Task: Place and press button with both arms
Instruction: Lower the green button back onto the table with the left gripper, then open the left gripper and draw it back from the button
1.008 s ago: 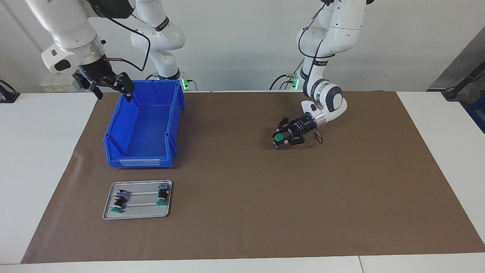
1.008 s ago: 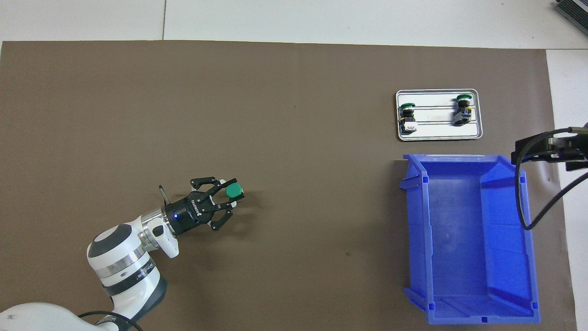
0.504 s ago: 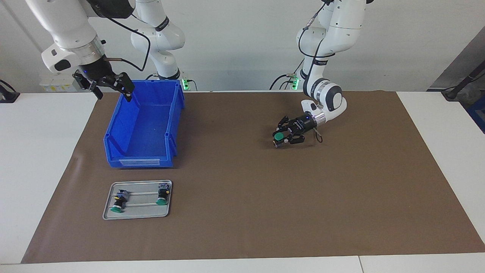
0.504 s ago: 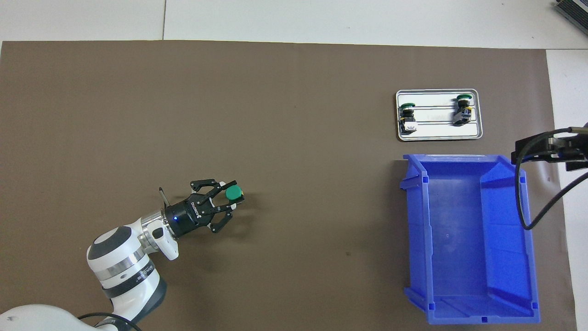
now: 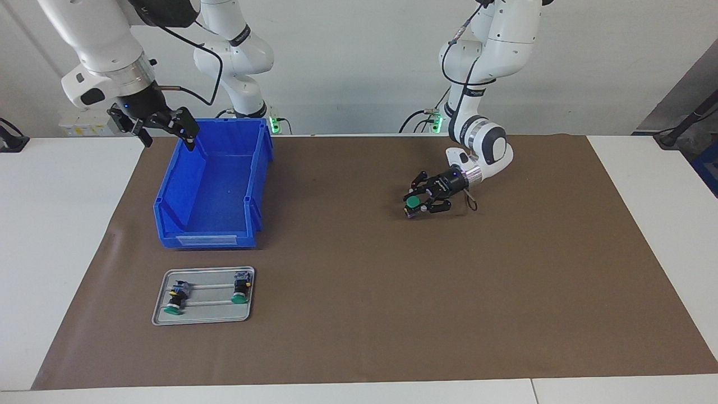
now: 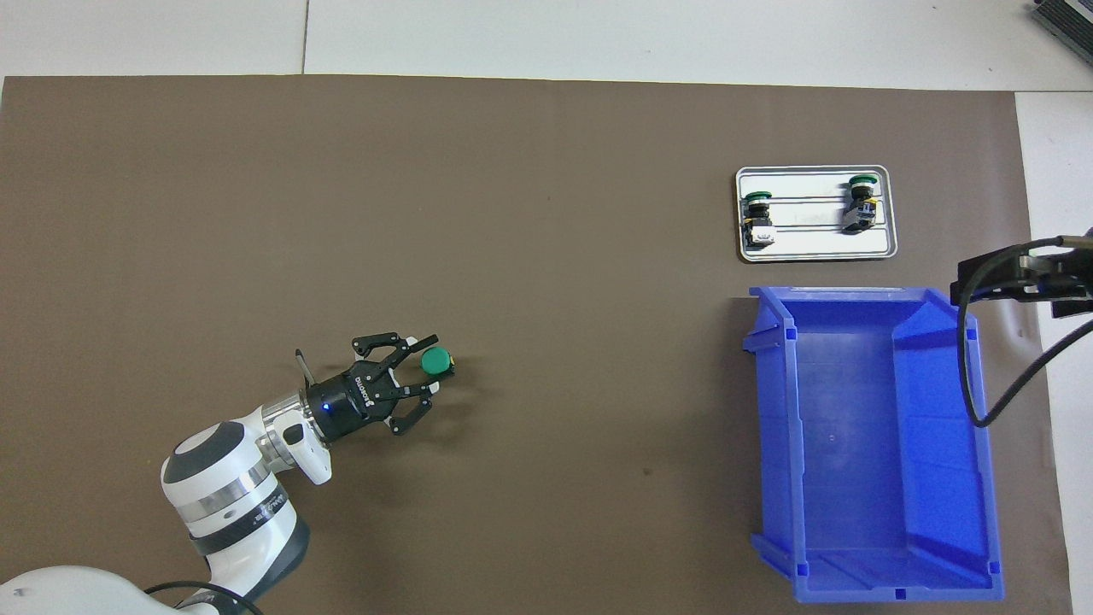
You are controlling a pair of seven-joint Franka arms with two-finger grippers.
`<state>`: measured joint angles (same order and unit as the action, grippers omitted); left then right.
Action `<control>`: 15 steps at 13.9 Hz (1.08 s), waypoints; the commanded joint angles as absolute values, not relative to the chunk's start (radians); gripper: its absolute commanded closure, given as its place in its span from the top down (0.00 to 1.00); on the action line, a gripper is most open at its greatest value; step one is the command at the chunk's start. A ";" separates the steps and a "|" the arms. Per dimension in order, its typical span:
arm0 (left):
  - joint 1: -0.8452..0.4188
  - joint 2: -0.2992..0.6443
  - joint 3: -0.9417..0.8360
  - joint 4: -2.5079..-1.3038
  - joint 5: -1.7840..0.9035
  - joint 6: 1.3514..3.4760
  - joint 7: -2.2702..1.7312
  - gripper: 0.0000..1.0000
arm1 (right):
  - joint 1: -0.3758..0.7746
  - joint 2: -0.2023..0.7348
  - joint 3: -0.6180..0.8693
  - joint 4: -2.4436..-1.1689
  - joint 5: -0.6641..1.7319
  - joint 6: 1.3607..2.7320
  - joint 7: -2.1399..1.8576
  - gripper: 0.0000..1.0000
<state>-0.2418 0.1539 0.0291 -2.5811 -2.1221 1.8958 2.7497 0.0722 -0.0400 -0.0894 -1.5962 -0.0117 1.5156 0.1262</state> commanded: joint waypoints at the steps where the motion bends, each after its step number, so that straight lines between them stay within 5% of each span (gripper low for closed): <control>1: -0.238 0.133 0.029 -2.611 -2.148 1.914 2.872 0.85 | 0.069 -0.049 -0.095 -1.605 0.008 1.526 0.121 1.00; 4: -0.232 0.132 0.029 -2.609 -2.148 1.914 2.864 0.98 | 0.069 -0.049 -0.095 -1.605 0.006 1.526 0.121 1.00; 15: -0.045 0.127 0.031 -2.588 -1.818 1.891 2.726 0.98 | 0.072 -0.049 -0.094 -1.605 -0.009 1.535 0.120 1.00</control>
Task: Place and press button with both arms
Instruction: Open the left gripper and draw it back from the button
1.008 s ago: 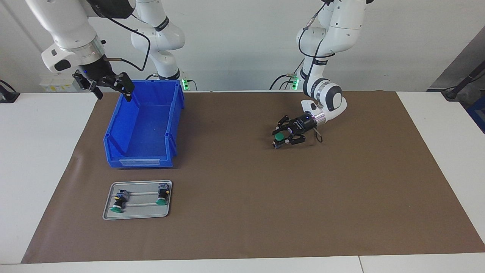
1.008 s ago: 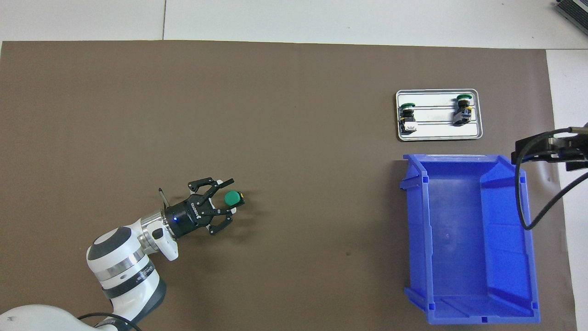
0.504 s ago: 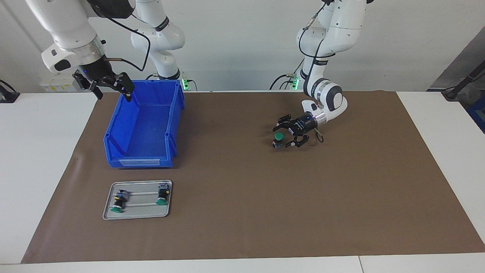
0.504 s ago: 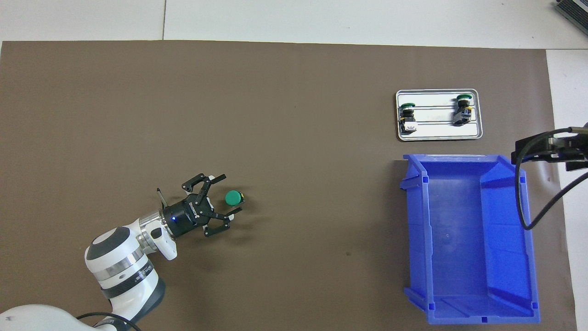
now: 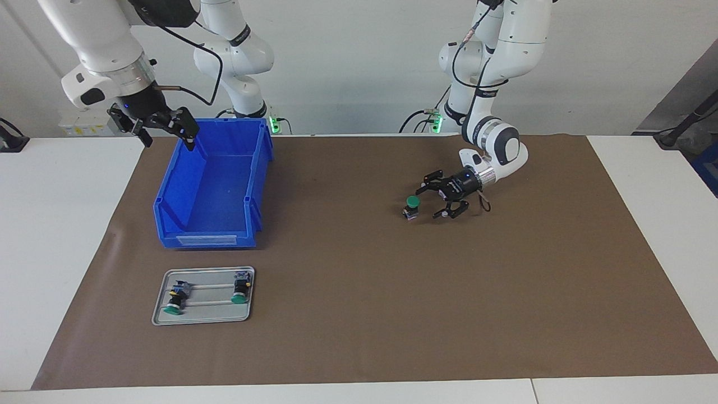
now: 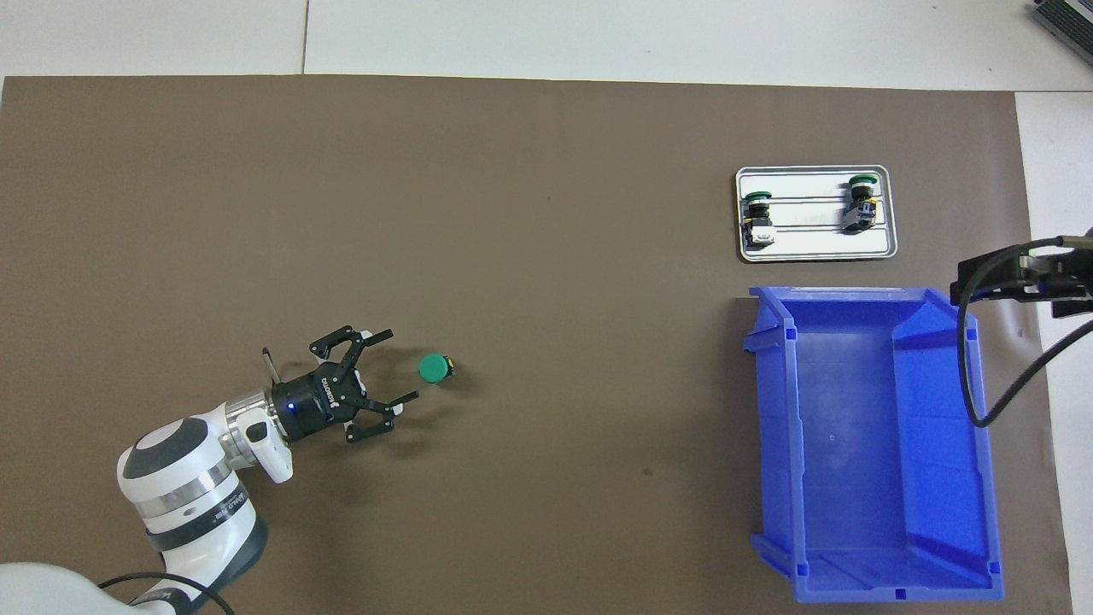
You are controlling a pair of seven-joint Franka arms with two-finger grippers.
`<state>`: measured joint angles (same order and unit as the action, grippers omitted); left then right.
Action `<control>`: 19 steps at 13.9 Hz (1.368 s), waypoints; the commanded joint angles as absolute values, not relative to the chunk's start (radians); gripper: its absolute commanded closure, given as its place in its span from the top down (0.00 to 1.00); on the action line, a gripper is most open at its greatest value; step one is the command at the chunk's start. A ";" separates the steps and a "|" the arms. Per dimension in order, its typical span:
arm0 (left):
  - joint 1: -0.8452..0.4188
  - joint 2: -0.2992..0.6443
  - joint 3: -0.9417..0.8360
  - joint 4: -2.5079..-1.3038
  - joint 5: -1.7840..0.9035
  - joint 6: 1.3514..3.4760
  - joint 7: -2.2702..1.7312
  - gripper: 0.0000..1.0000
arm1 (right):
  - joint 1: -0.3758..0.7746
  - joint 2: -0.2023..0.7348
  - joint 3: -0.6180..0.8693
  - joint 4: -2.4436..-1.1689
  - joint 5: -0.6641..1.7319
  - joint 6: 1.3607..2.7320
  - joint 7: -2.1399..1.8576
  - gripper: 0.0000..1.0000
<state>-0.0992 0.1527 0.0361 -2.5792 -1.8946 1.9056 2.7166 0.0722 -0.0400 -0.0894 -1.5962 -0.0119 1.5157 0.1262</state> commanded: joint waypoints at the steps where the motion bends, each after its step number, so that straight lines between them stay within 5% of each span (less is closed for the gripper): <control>1: -0.022 0.127 0.031 -2.579 -1.784 1.882 2.721 0.98 | 0.072 -0.049 -0.095 -1.605 -0.014 1.537 0.120 1.00; 9: 0.136 0.124 0.034 -2.451 -1.470 1.862 2.462 0.87 | 0.064 -0.049 -0.095 -1.612 -0.037 1.562 0.090 1.00; 13: 0.123 -0.027 0.035 -2.416 -1.337 1.998 2.156 0.87 | 0.064 -0.049 -0.094 -1.612 -0.037 1.560 0.092 1.00; 19: 0.094 -0.097 0.025 -2.277 -1.004 2.003 1.634 0.90 | 0.064 -0.049 -0.094 -1.612 -0.035 1.554 0.092 1.00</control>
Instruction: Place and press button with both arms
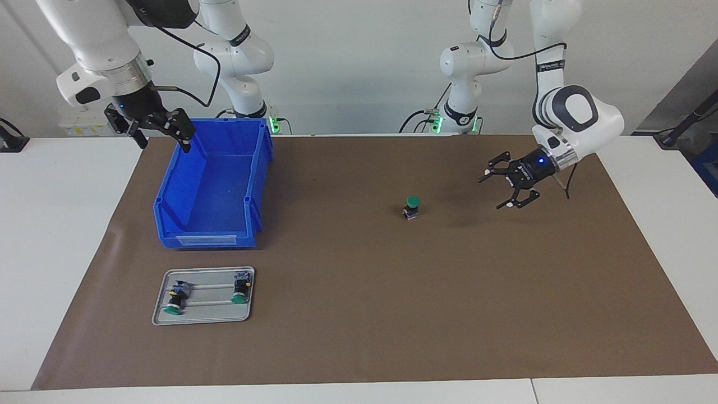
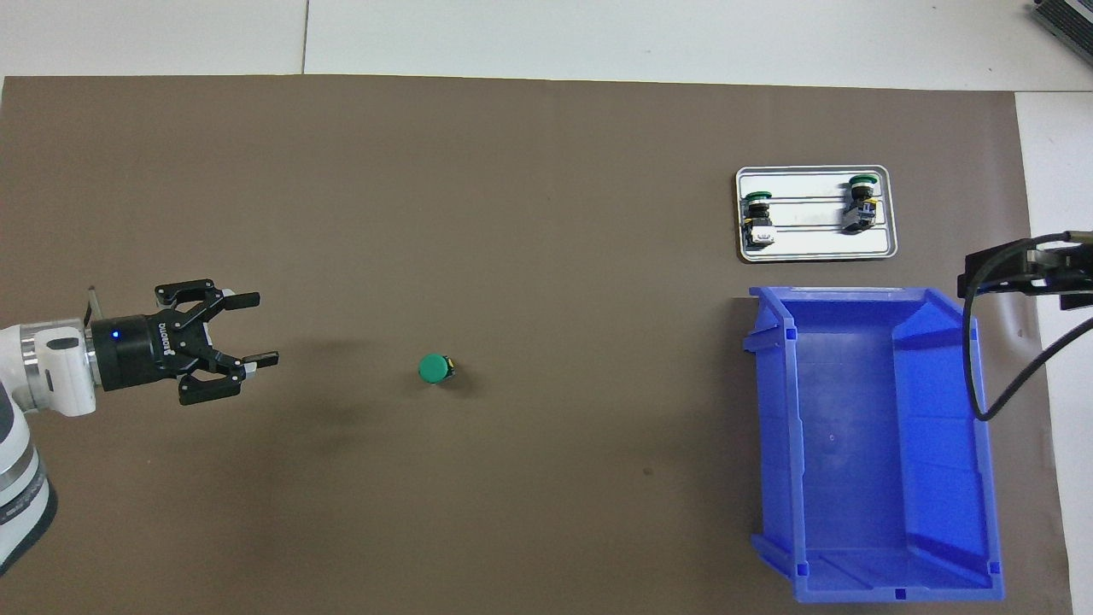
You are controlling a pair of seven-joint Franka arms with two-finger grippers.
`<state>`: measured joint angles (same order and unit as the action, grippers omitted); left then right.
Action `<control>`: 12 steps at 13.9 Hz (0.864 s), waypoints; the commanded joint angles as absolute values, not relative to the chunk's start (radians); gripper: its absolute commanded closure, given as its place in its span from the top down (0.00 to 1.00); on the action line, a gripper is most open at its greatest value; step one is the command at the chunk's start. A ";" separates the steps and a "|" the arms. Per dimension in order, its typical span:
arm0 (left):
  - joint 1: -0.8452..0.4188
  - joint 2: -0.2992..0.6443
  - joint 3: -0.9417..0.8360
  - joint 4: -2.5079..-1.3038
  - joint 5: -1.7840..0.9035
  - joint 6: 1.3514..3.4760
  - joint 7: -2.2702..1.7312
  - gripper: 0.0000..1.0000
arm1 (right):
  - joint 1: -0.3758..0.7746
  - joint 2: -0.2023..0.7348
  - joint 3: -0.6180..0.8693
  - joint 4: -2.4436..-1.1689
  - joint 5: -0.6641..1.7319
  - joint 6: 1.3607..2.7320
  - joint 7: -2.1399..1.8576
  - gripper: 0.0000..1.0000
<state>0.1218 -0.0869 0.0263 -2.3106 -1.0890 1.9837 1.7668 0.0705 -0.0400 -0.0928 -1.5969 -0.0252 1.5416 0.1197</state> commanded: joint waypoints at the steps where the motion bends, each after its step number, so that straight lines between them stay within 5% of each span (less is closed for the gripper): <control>1: 0.074 -0.106 0.025 -2.255 -0.976 2.005 1.562 0.90 | 0.064 -0.049 -0.094 -1.612 -0.035 1.557 0.092 1.00; 12: -0.267 -0.100 0.008 -2.056 -0.284 2.130 0.596 0.83 | 0.064 -0.049 -0.094 -1.612 -0.035 1.559 0.089 1.00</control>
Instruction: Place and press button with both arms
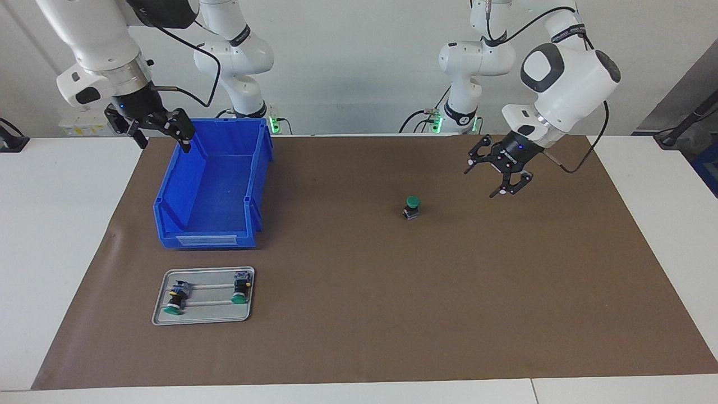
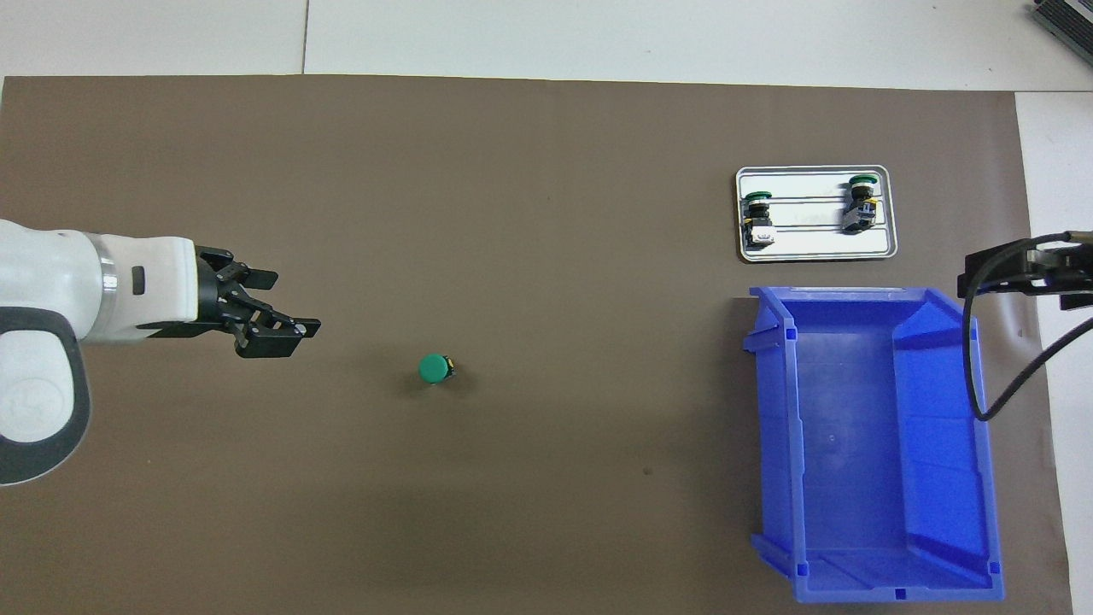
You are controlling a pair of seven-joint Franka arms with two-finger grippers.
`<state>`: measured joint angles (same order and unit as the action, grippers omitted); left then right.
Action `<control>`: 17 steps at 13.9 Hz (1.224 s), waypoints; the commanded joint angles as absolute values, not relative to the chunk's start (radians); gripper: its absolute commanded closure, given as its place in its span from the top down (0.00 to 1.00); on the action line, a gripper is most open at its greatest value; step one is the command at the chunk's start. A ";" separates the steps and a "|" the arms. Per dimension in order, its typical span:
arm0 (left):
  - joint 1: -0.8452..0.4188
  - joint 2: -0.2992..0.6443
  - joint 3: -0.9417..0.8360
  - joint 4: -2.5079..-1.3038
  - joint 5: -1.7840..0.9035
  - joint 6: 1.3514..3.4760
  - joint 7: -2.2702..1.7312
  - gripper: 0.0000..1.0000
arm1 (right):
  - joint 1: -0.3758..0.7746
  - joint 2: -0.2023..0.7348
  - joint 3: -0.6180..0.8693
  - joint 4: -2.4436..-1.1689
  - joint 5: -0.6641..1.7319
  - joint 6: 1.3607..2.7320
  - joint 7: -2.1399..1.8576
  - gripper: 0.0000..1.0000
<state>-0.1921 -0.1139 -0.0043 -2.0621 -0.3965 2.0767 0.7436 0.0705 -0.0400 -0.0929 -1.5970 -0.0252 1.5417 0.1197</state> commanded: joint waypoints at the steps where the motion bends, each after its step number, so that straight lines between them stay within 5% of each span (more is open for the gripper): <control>1: -0.294 -0.098 0.006 -2.056 -0.249 2.132 0.512 0.80 | 0.063 -0.049 -0.094 -1.612 -0.035 1.559 0.087 1.00; 4: -0.360 -0.071 0.008 -2.054 -0.183 2.119 0.344 0.60 | 0.063 -0.049 -0.094 -1.612 -0.035 1.560 0.087 1.00; 7: -0.426 -0.040 0.008 -2.059 -0.134 2.096 0.191 0.16 | 0.064 -0.049 -0.094 -1.612 -0.035 1.562 0.087 1.00; 9: -0.461 -0.020 0.005 -2.060 -0.106 2.088 0.132 0.00 | 0.063 -0.049 -0.094 -1.614 -0.035 1.560 0.087 1.00; 17: -0.526 -0.006 0.005 -2.121 -0.045 2.143 -0.040 0.00 | 0.063 -0.049 -0.094 -1.614 -0.035 1.557 0.086 1.00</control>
<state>-0.5067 -0.0012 -0.0096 -2.0861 -0.0745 2.1079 -0.0023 0.0705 -0.0400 -0.0929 -1.5974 -0.0252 1.5417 0.1196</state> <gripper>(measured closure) 0.991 0.000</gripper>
